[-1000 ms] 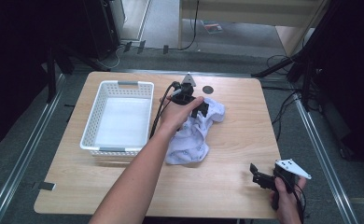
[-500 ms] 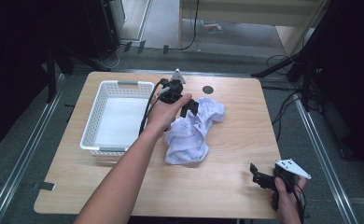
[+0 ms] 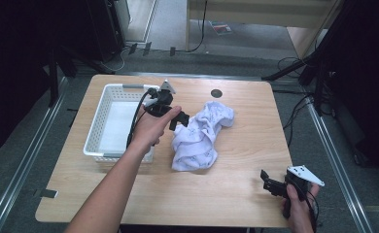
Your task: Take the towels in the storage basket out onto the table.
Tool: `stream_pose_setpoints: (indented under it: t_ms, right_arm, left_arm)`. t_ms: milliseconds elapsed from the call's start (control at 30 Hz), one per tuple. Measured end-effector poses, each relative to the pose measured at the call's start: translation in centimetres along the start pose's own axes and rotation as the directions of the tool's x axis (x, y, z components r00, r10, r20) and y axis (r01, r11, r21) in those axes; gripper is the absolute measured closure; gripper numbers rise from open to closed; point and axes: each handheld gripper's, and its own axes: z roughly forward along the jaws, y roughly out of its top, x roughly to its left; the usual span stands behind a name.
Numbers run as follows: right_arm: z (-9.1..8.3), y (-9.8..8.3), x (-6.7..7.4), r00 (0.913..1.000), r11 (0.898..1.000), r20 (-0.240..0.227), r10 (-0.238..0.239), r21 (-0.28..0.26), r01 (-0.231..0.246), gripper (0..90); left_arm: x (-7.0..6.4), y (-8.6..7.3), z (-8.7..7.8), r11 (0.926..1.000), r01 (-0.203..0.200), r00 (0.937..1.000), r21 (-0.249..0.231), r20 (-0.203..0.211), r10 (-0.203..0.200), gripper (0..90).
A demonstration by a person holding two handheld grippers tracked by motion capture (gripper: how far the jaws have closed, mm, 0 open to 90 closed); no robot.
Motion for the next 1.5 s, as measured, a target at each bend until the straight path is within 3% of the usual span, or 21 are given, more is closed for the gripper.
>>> stream_pose_setpoints:
  t_ms: [167, 200, 300, 400, 500, 600, 633, 733, 833, 867, 900, 933, 967, 1000, 1033, 1133, 1167, 1233, 1367, 1433, 1500]
  right_arm:
    - [0.0, 0.0, 0.0, 1.0, 1.0, 0.001, -0.001, -0.001, 0.001, 0.0]
    - [0.0, 0.0, 0.0, 1.0, 1.0, 0.0, -0.001, -0.001, 0.001, 0.0]
    - [0.0, 0.0, 0.0, 1.0, 1.0, 0.003, 0.0, -0.001, 0.0, 0.0]
    - [0.0, 0.0, 0.0, 1.0, 1.0, 0.007, 0.001, -0.003, -0.001, 0.0]
    - [0.0, 0.0, 0.0, 1.0, 1.0, 0.008, 0.0, -0.003, 0.0, 0.0]
    - [-0.1, 0.0, 0.1, 1.0, 1.0, 0.009, 0.002, -0.003, -0.002, 0.0]
    - [-0.1, 0.0, 0.1, 1.0, 1.0, 0.009, 0.002, -0.003, -0.002, 0.0]
    - [0.0, 0.0, 0.0, 1.0, 1.0, 0.009, 0.001, -0.005, -0.001, 0.0]
    - [0.0, 0.0, 0.0, 0.9999, 1.0, 0.011, 0.001, -0.005, -0.001, 0.0]
    - [0.0, 0.0, 0.0, 0.9999, 1.0, 0.012, 0.002, -0.006, -0.002, 0.0]
    - [0.0, 0.0, 0.0, 0.9999, 1.0, 0.012, 0.002, -0.006, -0.002, 0.0]
    - [0.0, 0.0, 0.0, 0.9999, 1.0, 0.013, 0.002, -0.006, -0.002, 0.0]
    - [0.0, 0.0, 0.0, 0.9999, 1.0, 0.013, 0.002, -0.006, -0.002, 0.0]
    - [0.0, 0.0, 0.0, 0.9999, 1.0, 0.014, 0.002, -0.005, -0.002, 0.0]
    - [0.0, 0.0, 0.0, 0.9999, 1.0, 0.014, 0.002, -0.005, -0.002, 0.0]
    - [-0.1, 0.0, 0.0, 0.9998, 1.0, 0.018, 0.004, -0.007, -0.004, 0.0]
    - [-0.1, 0.0, 0.0, 0.9998, 1.0, 0.018, 0.004, -0.007, -0.004, 0.0]
    - [-0.1, 0.0, 0.1, 0.9997, 1.0, 0.021, 0.01, -0.007, -0.01, 0.0]
    - [-0.1, 0.0, 0.1, 0.9997, 1.0, 0.023, 0.011, -0.01, -0.01, 0.0]
    - [-0.1, 0.0, 0.1, 0.9997, 1.0, 0.024, 0.01, -0.011, -0.01, 0.0]
    - [-0.1, 0.0, 0.1, 0.9996, 1.0, 0.026, 0.012, -0.011, -0.012, 0.0]
  left_arm:
    - [1.7, -1.7, -0.6, 0.9995, 0.005, 0.9994, -0.031, -0.035, -0.006, 0.0]
    - [2.1, -2.4, -0.9, 0.9986, 0.0, 0.9983, -0.054, -0.059, -0.003, 0.0]
    - [2.6, -3.1, -1.3, 0.9983, -0.003, 0.9988, -0.058, -0.05, 0.0, 0.0]
    - [3.3, -4.2, -1.9, 0.9955, -0.001, 0.9982, -0.095, -0.06, -0.005, 0.0]
    - [4.3, -5.5, -2.7, 0.9923, 0.003, 0.9991, -0.124, -0.041, -0.008, 0.0]
    - [5.8, -7.4, -3.5, 0.9887, 0.008, 0.998, -0.149, -0.061, -0.018, 0.0]
    - [5.8, -7.4, -3.5, 0.9887, 0.008, 0.998, -0.149, -0.061, -0.018, 0.0]
    - [7.6, -9.5, -4.1, 0.9839, 0.034, 0.9976, -0.175, -0.054, -0.044, 0.0]
    - [8.5, -10.6, -4.4, 0.9801, 0.052, 0.9971, -0.192, -0.044, -0.061, 0.0]
    - [9.5, -11.7, -4.6, 0.9743, 0.071, 0.9961, -0.214, -0.036, -0.08, 0.0]
    - [9.5, -11.7, -4.6, 0.9743, 0.071, 0.9961, -0.214, -0.036, -0.08, 0.0]
    - [10.4, -12.9, -4.9, 0.9649, 0.101, 0.9937, -0.243, -0.022, -0.109, 0.0]
    - [10.4, -12.9, -4.9, 0.9649, 0.101, 0.9937, -0.243, -0.022, -0.109, 0.0]
    - [11.3, -14.0, -5.0, 0.9577, 0.117, 0.9916, -0.263, -0.022, -0.127, 0.0]
    - [11.3, -14.0, -5.0, 0.9577, 0.117, 0.9916, -0.263, -0.022, -0.127, 0.0]
    - [12.7, -16.2, -5.4, 0.9454, 0.12, 0.9902, -0.303, -0.033, -0.136, 0.0]
    - [12.7, -16.2, -5.4, 0.9454, 0.12, 0.9902, -0.303, -0.033, -0.136, 0.0]
    - [13.4, -17.2, -5.6, 0.9361, 0.115, 0.9896, -0.332, -0.043, -0.137, 0.0]
    - [14.9, -19.4, -6.2, 0.8986, 0.134, 0.9859, -0.418, -0.036, -0.163, 0.0]
    - [15.1, -20.6, -6.5, 0.8789, 0.116, 0.9871, -0.463, -0.044, -0.154, 0.0]
    - [15.2, -21.6, -6.8, 0.8646, 0.093, 0.9882, -0.494, -0.061, -0.141, 0.0]
